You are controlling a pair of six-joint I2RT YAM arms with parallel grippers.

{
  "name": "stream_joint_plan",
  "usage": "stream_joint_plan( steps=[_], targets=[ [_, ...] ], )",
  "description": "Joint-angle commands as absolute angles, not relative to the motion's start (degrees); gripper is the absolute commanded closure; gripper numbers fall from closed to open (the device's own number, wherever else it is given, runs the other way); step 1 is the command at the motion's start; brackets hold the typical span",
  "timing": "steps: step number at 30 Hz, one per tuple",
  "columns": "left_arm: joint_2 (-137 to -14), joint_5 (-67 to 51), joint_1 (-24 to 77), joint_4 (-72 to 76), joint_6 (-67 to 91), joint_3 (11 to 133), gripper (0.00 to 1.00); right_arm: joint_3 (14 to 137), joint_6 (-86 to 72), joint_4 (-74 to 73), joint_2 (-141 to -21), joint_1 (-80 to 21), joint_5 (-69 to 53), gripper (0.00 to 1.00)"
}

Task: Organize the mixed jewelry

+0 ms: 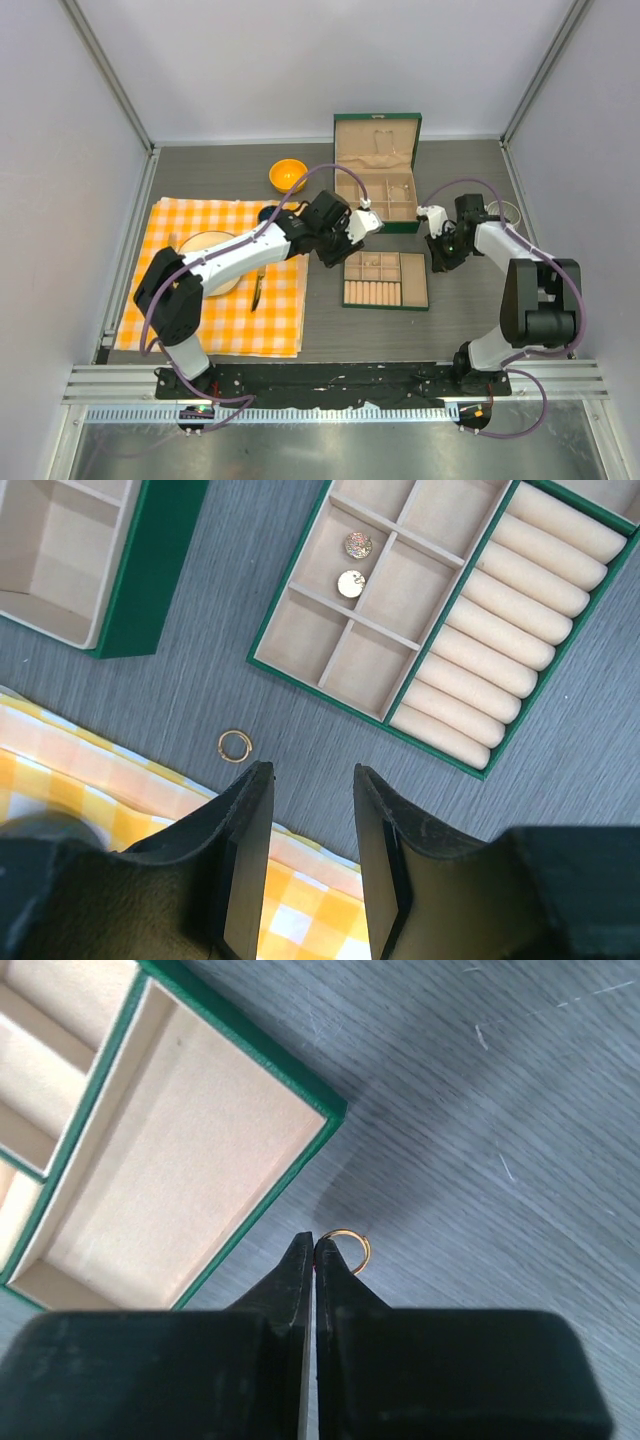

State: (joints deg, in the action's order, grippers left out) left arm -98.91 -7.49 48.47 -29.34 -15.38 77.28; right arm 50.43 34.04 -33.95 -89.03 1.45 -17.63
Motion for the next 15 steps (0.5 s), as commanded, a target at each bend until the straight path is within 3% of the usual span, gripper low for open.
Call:
stream_joint_plan(
  steps=[1,8,15],
  targets=[
    [-94.84,-8.7,47.55,-26.98,-13.98,76.82,0.58,55.88,34.8,-39.35,-81.84,1.23,-17.93,0.99],
    [-93.25,-15.98,45.53,-27.51,-8.62,78.48,0.58,67.83,34.8,-53.59,-76.3,1.23,-27.4,0.99],
    [-89.3,-22.5,43.95,-19.53,-5.45,77.17,0.58,84.45,36.12,-71.6,-78.39,1.14,-47.09,0.99]
  ],
)
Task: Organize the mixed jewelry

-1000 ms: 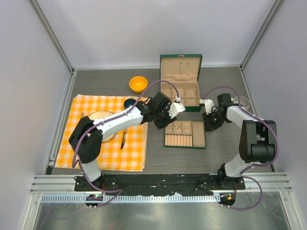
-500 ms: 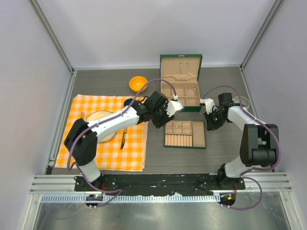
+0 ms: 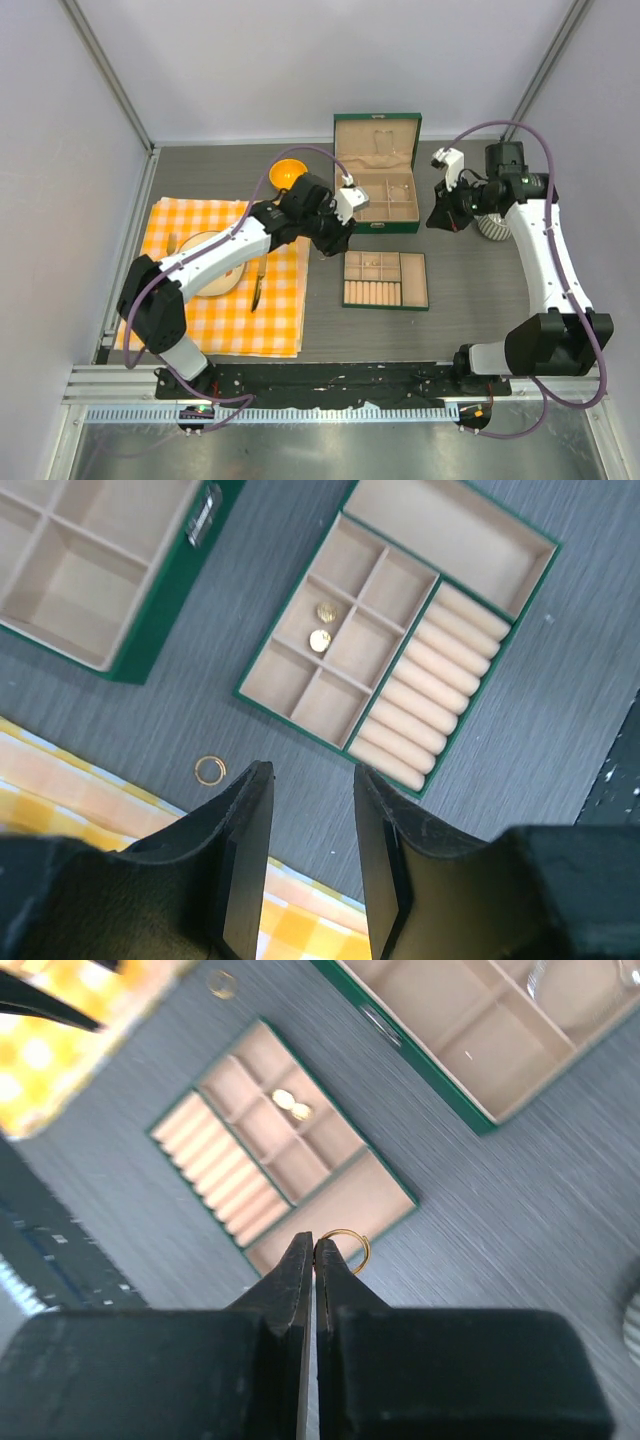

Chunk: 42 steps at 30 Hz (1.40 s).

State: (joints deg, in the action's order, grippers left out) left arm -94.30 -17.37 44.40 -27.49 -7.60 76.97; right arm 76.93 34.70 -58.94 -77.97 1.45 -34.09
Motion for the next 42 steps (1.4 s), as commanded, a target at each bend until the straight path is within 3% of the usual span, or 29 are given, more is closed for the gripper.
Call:
stream_joint_plan(
  steps=[1,9,20,34,42],
  targets=[
    [-88.77,-22.67,43.95,-18.99,-6.06,77.34,0.58,87.25,36.56,-72.94,-78.92,1.14,-50.5,0.99],
    [-87.62,-29.35,43.77,-14.32,-8.17,80.67,0.5,97.73,42.89,-86.13,-87.44,-2.19,-63.01,0.99],
    [-85.0,-34.1,43.86,-18.1,-12.74,81.39,0.34,100.63,40.96,-86.22,-93.78,-15.9,-63.81,0.99],
    [-82.09,-42.1,42.45,-18.28,-25.04,74.62,0.27,100.46,40.08,-86.22,-95.1,-18.54,-63.28,0.99],
    [-82.09,-39.38,42.36,-15.38,-28.21,73.39,0.22,98.35,40.52,-86.13,-94.22,-18.9,-63.28,0.99]
  ],
)
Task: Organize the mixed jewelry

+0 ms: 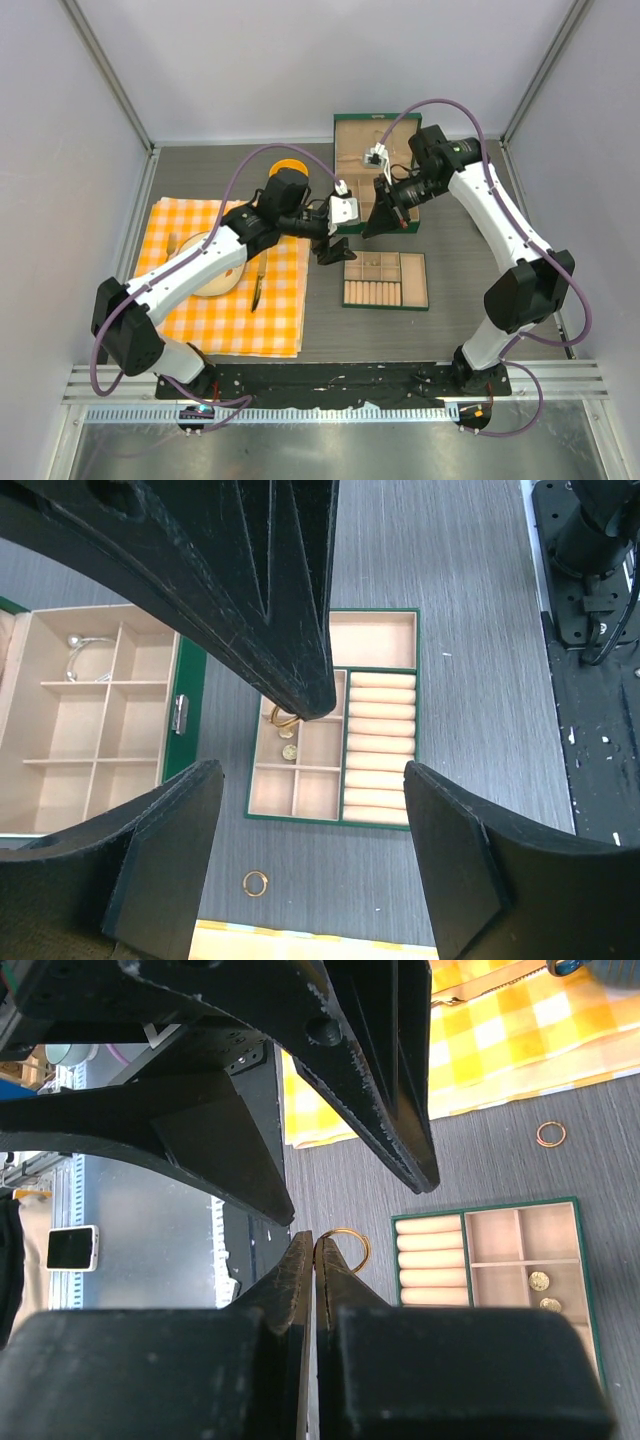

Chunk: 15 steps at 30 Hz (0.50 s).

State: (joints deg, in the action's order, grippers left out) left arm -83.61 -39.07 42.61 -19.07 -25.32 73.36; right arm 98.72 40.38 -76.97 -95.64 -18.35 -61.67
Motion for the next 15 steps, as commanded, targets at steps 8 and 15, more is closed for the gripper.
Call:
stream_joint_plan(
  steps=[8,15],
  targets=[
    [-83.23,-39.99,42.54,-12.84,-25.23,74.0,0.24,97.91,40.69,-86.04,-94.22,-19.25,-63.46,0.99],
    [-84.81,-38.76,43.68,-10.55,-23.12,73.65,0.28,98.17,40.78,-86.13,-94.83,-19.77,-63.54,0.99]
  ],
)
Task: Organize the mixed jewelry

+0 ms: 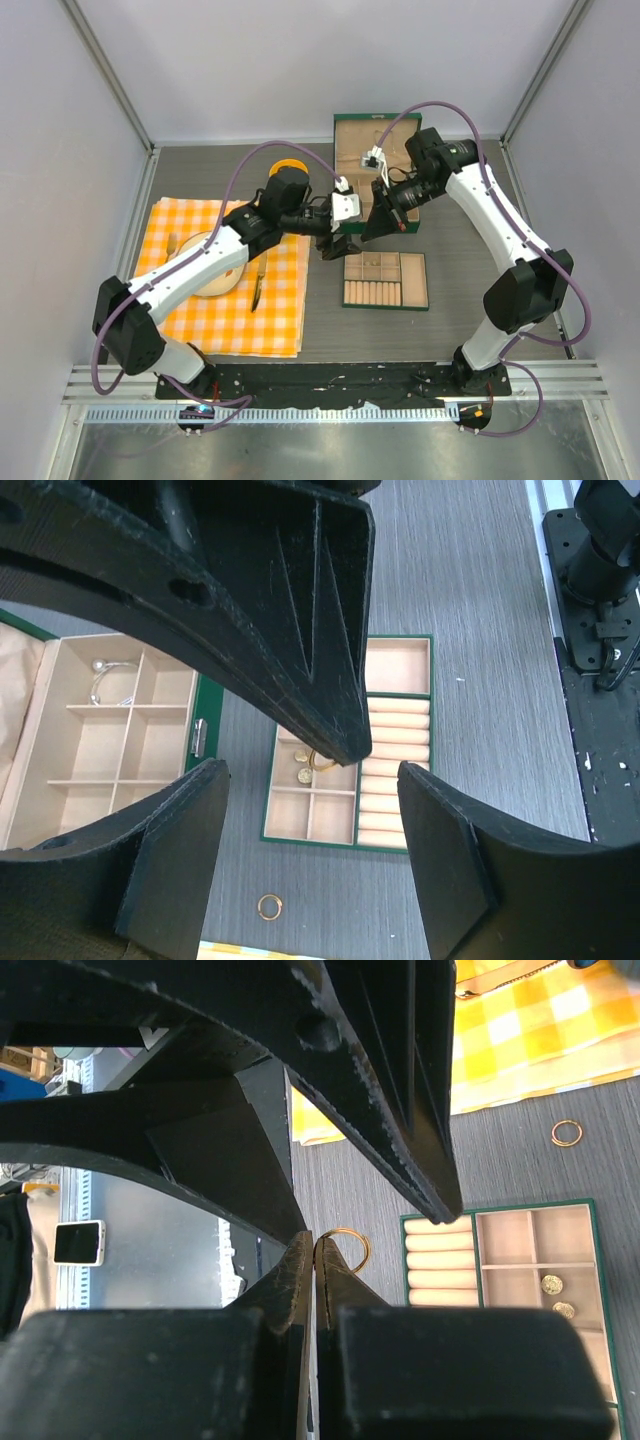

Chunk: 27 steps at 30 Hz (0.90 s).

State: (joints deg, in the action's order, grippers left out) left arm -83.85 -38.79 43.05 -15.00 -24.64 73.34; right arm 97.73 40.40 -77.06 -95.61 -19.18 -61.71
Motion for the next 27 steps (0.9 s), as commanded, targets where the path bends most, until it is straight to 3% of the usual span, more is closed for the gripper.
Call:
stream_joint_plan(
  steps=[1,11,15,27],
  targets=[
    [-85.08,-38.85,43.86,-10.55,-22.94,73.74,0.29,98.17,40.78,-86.05,-94.83,-19.78,-63.54,0.99],
    [-85.43,-40.08,44.03,-10.37,-21.8,73.56,0.39,97.91,40.87,-86.13,-94.92,-19.78,-63.55,0.99],
    [-85.25,-40.78,44.03,-10.2,-20.83,73.56,0.49,97.65,41.04,-86.13,-94.92,-19.69,-63.54,0.99],
    [-85.34,-42.18,44.3,-9.49,-19.95,73.04,0.65,97.38,41.13,-86.13,-94.92,-19.78,-63.37,0.99]
  ],
)
